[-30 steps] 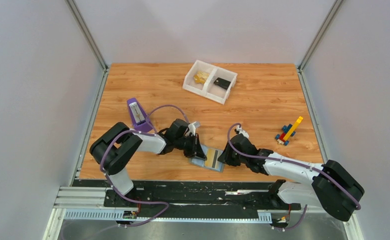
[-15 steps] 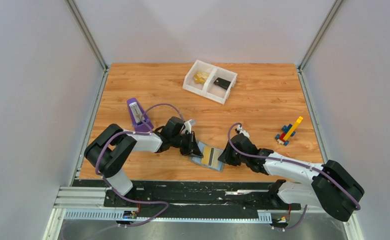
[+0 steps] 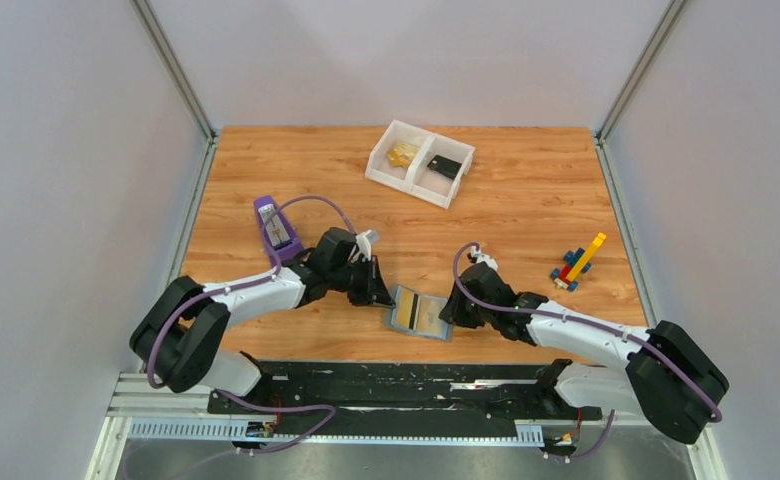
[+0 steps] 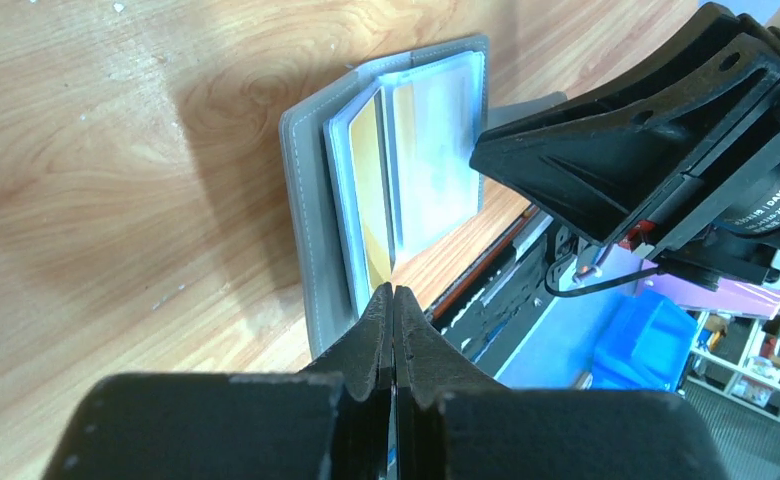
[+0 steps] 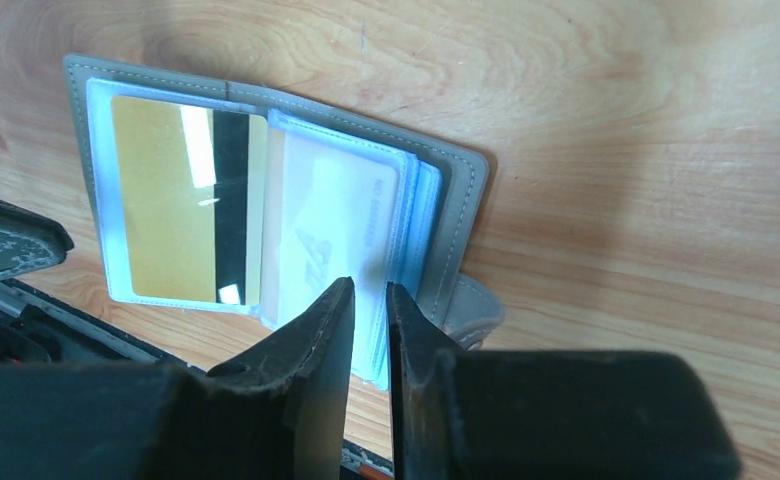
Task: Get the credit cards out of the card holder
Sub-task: Remove the credit card from the card holder.
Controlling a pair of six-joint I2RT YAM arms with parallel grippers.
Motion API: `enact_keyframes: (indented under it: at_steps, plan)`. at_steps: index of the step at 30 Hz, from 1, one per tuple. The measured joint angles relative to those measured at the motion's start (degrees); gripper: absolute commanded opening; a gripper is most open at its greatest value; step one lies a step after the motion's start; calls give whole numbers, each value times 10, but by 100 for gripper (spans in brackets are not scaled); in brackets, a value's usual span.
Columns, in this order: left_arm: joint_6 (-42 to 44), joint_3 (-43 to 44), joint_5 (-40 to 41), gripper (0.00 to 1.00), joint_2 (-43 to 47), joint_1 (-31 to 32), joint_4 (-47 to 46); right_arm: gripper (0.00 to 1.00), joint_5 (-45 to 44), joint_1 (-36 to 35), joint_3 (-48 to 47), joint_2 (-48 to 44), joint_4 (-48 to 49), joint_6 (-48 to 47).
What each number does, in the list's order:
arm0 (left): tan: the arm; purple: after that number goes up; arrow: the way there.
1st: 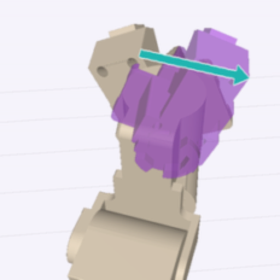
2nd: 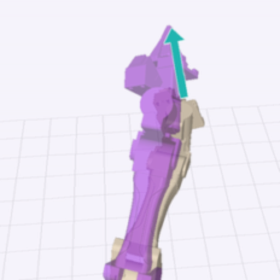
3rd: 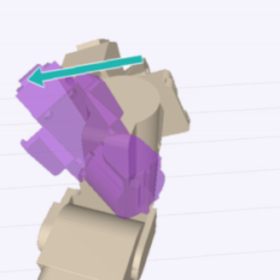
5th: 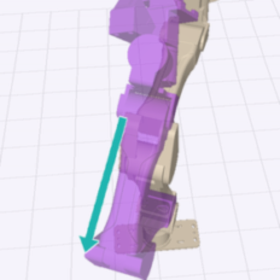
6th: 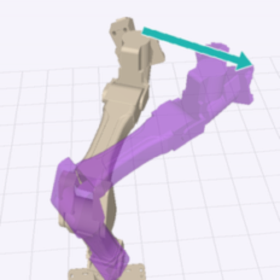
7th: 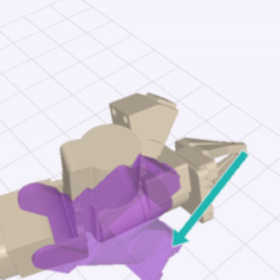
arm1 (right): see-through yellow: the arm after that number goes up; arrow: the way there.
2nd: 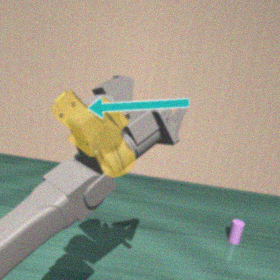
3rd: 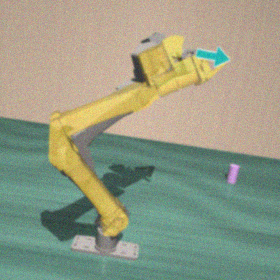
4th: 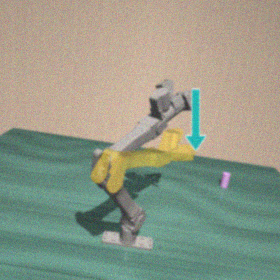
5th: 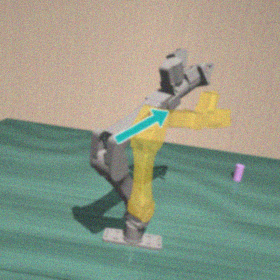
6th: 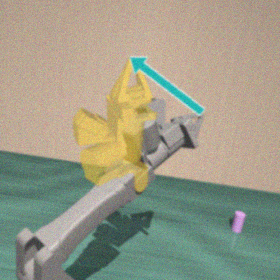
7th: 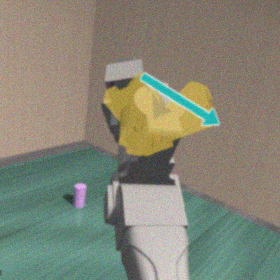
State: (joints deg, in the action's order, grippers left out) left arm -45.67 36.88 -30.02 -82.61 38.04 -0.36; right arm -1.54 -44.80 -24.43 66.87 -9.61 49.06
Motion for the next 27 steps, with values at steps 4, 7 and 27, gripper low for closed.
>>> enact_keyframes:
  at_steps: [4, 7, 27]
  plan:
    - [3, 6, 11, 0, 25, 0, 33, 23, -3, 1, -18, -16, -23, -35]
    - [7, 9, 14, 0, 37, 0, 45, 26, -4, 1, -36, -40, -30, -63]
    - [70, 60, 14, 50, -25, -2, 78, 43, 58, -13, -87, 74, 27, -11]
